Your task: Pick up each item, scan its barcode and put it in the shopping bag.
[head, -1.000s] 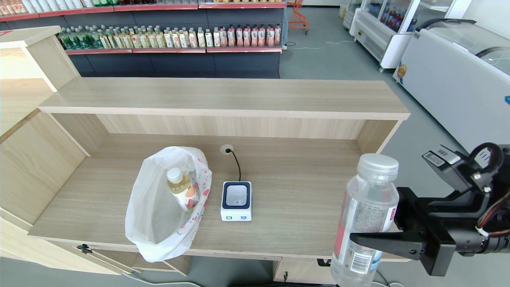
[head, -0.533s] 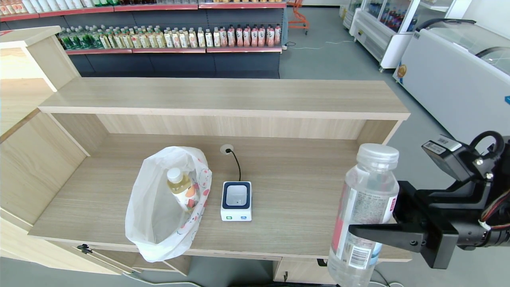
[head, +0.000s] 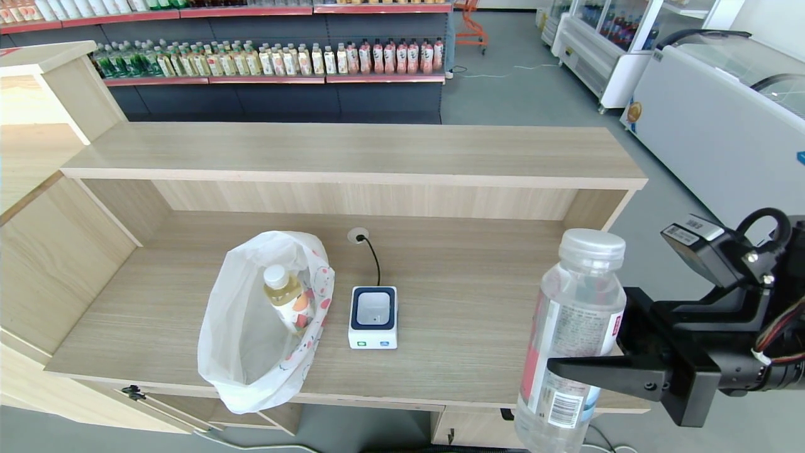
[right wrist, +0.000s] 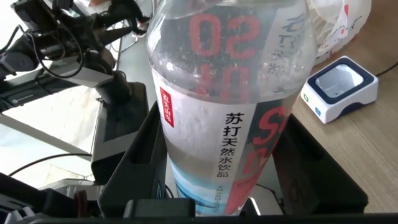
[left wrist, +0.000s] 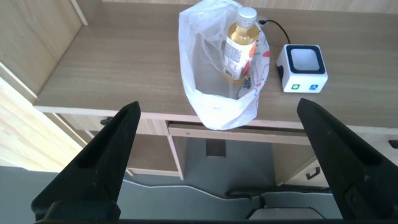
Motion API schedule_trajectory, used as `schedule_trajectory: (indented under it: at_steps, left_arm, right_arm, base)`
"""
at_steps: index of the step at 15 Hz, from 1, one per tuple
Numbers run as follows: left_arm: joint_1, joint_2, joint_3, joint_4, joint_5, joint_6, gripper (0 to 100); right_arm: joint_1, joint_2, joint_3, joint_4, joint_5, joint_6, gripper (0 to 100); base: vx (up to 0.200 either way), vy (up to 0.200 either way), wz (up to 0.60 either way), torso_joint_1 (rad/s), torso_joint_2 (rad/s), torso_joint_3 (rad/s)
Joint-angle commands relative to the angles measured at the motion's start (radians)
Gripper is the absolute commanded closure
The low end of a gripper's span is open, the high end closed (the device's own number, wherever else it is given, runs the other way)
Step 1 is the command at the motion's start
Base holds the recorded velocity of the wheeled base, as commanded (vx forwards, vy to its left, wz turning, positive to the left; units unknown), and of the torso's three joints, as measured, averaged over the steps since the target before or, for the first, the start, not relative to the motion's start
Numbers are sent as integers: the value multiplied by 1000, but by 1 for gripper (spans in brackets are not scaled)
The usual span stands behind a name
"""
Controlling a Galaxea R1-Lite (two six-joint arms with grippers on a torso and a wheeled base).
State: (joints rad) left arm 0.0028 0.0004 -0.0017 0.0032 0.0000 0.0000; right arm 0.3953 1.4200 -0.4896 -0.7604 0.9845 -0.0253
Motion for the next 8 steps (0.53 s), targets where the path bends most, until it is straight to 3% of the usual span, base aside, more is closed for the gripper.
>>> schedule_trajectory:
  at_steps: [1, 8]
  left_arm:
    - [0, 0, 0, 0, 0, 0, 0]
    - [0, 0, 0, 0, 0, 0, 0]
  right_arm:
    - [0, 5, 0, 0, 0, -1, 100]
    - [0, 27, -3, -3, 0, -10, 100]
  base:
    - [0, 0, 0, 0, 0, 0]
    - [0, 0, 0, 0, 0, 0]
